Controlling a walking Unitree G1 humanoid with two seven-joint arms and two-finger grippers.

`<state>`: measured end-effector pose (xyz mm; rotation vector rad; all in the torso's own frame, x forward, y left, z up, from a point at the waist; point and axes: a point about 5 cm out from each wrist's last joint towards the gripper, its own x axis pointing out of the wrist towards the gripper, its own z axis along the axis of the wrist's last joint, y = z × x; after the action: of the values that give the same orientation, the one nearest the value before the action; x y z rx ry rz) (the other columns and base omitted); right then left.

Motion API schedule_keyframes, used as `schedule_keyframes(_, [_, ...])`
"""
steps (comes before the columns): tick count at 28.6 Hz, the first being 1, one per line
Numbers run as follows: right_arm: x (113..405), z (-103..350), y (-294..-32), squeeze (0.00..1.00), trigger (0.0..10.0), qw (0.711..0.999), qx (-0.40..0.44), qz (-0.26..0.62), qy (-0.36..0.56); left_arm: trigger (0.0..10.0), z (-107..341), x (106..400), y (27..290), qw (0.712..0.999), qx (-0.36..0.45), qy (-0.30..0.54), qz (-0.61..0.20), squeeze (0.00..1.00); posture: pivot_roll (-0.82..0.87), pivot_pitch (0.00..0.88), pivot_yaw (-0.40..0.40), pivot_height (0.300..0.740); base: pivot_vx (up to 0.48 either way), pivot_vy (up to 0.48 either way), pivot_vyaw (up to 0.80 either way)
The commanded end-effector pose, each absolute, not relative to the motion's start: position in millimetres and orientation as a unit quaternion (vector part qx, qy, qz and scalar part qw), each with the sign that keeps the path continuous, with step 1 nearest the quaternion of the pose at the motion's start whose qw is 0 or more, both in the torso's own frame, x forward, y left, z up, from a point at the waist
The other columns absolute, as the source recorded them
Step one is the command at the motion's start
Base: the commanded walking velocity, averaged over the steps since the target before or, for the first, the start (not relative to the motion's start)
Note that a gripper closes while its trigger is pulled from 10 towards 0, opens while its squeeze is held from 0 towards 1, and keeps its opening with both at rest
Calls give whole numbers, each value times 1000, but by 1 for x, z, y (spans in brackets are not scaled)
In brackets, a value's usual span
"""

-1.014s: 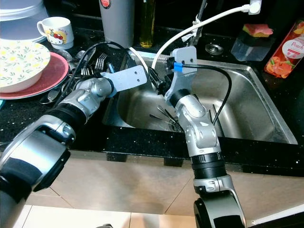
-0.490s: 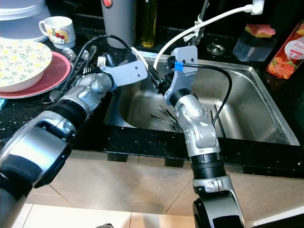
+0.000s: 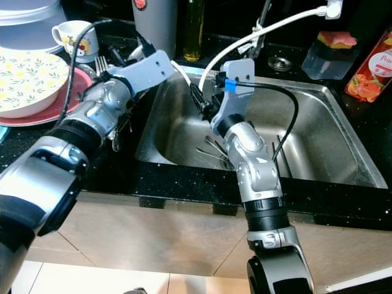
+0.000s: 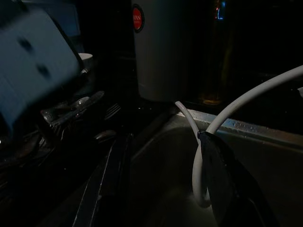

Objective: Kitchen organization

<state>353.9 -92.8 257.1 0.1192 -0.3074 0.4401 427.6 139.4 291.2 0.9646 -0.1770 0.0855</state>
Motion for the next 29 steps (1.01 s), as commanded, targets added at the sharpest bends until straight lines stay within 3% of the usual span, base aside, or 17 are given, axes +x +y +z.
schedule_keyframes(1, [352, 261, -97, 0, 10000, 960, 68, 212, -167, 10000, 299, 427, 145, 891, 438, -97, 66, 0, 245, 66, -80, 740, 0, 0, 0])
schedule_keyframes(5, [351, 261, -97, 0, 10000, 959, 70, 215, -169, 10000, 310, 424, 163, 921, 340, -125, 142, 0, 244, 62, -81, 740, 0, 0, 0])
schedule_keyframes(18, [350, 261, -95, 0, 10000, 958, 73, 217, -170, 10000, 335, 415, 187, 906, 289, -192, 242, 0, 237, 71, -84, 740, 0, 0, 0])
schedule_keyframes(20, [349, 261, -95, 0, 10000, 958, 74, 217, -170, 10000, 349, 410, 193, 893, 277, -229, 270, 0, 234, 76, -84, 740, 0, 0, 0])
schedule_keyframes(24, [349, 261, -95, 0, 10000, 958, 76, 217, -170, 10000, 361, 406, 193, 886, 264, -263, 276, 0, 236, 78, -84, 740, 0, 0, 0])
schedule_keyframes(29, [348, 260, -93, 0, 10000, 957, 79, 220, -170, 10000, 370, 406, 175, 914, 196, -295, 196, 0, 235, 81, -85, 740, 0, 0, 0])
